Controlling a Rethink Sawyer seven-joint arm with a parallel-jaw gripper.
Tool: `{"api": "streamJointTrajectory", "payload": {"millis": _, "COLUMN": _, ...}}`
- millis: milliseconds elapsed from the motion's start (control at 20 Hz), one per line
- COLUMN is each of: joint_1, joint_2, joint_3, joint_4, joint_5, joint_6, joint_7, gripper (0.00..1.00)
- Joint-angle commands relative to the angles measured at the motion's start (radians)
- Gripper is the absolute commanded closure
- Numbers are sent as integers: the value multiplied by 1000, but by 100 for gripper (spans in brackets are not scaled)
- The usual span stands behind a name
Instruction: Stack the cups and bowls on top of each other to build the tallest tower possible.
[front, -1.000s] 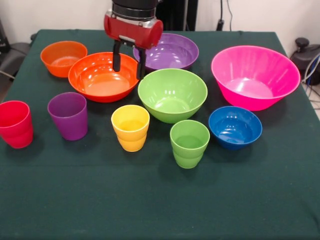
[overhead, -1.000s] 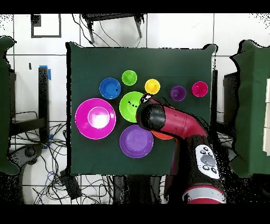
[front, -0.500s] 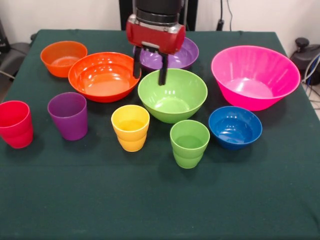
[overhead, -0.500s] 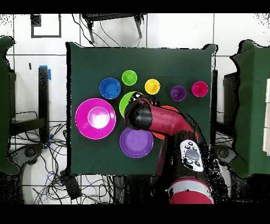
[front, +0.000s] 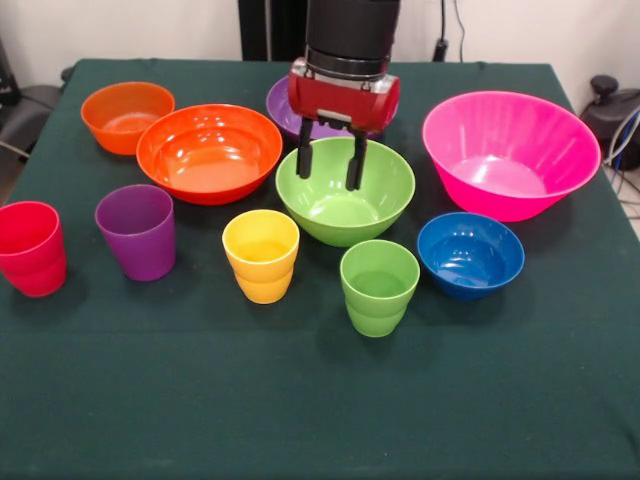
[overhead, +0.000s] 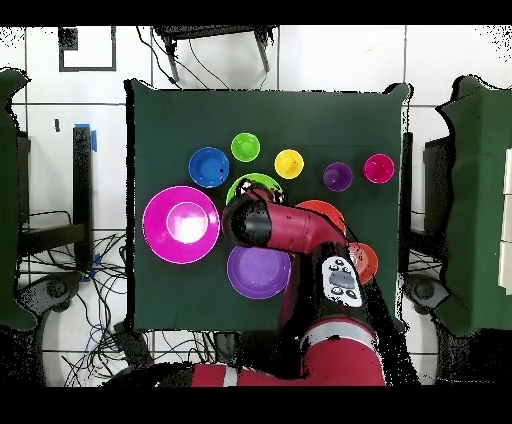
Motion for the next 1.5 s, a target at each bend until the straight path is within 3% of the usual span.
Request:
{"api": "streamJointTrajectory", "payload": {"millis": 50, "joint_1": 36, "joint_2": 25, "joint_3": 38, "joint_4": -26, "joint_5": 12, "joint_6": -24, "joint_7": 140, "gripper": 0}}
{"api": "streamJointTrajectory", "payload": {"millis": 300, "joint_1": 79, "joint_2": 9, "joint_3": 25, "joint_4": -3, "joint_5": 63, "joint_6": 2, "joint_7": 192, "gripper": 0}}
{"api": "streamJointTrajectory", "payload": {"millis": 850, "joint_1": 162, "joint_2": 49, "joint_3": -21, "joint_4": 3, "joint_5": 149, "joint_6": -64, "joint_7": 234, "gripper": 0}}
{"api": "streamJointTrajectory", "payload": {"millis": 1500, "joint_1": 154, "joint_2": 168, "joint_3": 15, "joint_4": 4, "joint_5": 153, "joint_6": -205, "joint_7": 253, "gripper": 0}}
